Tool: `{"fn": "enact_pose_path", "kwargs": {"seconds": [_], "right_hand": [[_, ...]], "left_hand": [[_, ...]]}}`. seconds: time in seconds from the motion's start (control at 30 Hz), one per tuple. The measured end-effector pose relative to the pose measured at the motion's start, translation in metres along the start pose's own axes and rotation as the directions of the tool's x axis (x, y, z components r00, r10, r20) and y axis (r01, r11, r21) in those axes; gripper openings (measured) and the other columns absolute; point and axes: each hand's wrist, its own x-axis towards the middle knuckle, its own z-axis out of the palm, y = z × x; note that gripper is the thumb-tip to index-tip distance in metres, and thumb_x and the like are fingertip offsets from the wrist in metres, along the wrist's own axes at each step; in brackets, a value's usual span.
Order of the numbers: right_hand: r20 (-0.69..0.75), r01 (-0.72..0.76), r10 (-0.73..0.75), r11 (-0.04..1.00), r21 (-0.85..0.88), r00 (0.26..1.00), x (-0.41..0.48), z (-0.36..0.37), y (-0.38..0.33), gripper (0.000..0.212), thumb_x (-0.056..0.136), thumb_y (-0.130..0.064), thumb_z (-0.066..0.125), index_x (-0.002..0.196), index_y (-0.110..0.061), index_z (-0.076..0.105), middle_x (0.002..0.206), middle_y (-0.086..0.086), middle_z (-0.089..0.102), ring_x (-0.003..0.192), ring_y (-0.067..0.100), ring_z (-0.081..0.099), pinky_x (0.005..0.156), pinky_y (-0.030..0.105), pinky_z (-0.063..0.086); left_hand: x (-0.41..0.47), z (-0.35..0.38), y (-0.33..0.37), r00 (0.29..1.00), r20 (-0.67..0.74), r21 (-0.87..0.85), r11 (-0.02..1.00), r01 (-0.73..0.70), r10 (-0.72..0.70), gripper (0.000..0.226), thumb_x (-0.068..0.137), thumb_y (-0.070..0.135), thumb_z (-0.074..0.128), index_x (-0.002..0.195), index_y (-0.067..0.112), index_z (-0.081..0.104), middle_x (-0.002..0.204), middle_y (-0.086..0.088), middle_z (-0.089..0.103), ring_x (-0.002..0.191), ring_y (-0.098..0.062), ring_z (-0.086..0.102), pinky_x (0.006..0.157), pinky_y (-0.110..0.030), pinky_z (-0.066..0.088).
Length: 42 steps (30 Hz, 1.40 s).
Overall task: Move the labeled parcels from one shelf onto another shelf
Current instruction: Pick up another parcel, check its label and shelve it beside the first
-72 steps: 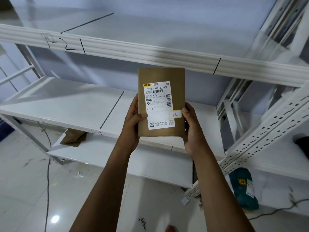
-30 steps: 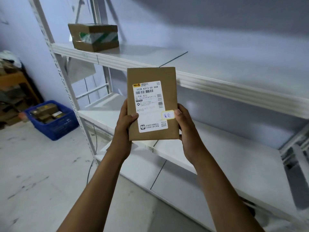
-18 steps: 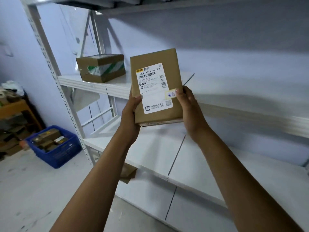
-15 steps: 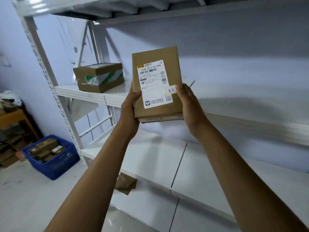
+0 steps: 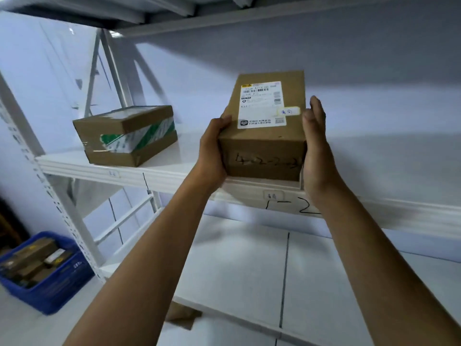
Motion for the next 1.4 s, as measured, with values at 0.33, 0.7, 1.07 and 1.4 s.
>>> {"fn": "enact_pose_path", "kwargs": {"seconds": [0.33,0.7,1.07,1.4], "right_hand": [[-0.318,-0.199,0.230,0.972,0.126,0.920,-0.013,0.008,-0.017,0.045,0.106,-0.053,0.036,0.101,-0.028,0.073,0.086,-0.002,0.081,0.083,0.015,0.078,0.083,0.036,0.060],[-0.630,-0.242,0.135,0.966,-0.087,0.765,-0.019,0.019,-0.022,0.052,0.082,-0.058,0.048,0.047,-0.022,0.061,0.067,-0.001,0.063,0.075,0.023,0.061,0.078,0.037,0.051],[-0.613,-0.303,0.136,0.937,-0.176,0.778,-0.021,0.017,-0.029,0.045,0.102,-0.039,0.039,0.066,-0.019,0.055,0.070,-0.002,0.061,0.070,0.019,0.055,0.070,0.032,0.043],[-0.608,-0.263,0.063,0.933,-0.246,0.792,-0.012,0.006,-0.017,0.031,0.099,-0.024,0.036,0.070,-0.013,0.038,0.071,0.003,0.046,0.072,0.022,0.039,0.071,0.036,0.033]], "left_hand": [[0.016,-0.007,-0.010,0.955,0.278,0.201,0.978,0.050,-0.106,0.065,0.110,0.060,0.023,0.145,0.027,0.066,0.121,-0.007,0.082,0.105,-0.026,0.081,0.086,-0.044,0.066],[0.005,-0.006,0.001,0.950,0.268,0.265,0.960,0.086,-0.159,0.070,0.101,0.072,0.031,0.143,0.030,0.068,0.130,-0.008,0.080,0.119,-0.027,0.077,0.107,-0.052,0.059],[-0.010,0.001,0.011,0.974,0.172,0.195,0.974,0.115,-0.149,0.049,0.111,0.058,0.034,0.124,0.025,0.068,0.102,-0.002,0.078,0.080,-0.013,0.082,0.057,-0.027,0.064],[-0.002,0.000,0.003,0.982,0.019,0.170,0.969,0.182,-0.188,0.102,0.075,0.084,0.053,0.150,0.015,0.059,0.135,-0.016,0.073,0.120,-0.036,0.074,0.094,-0.055,0.064]]}}
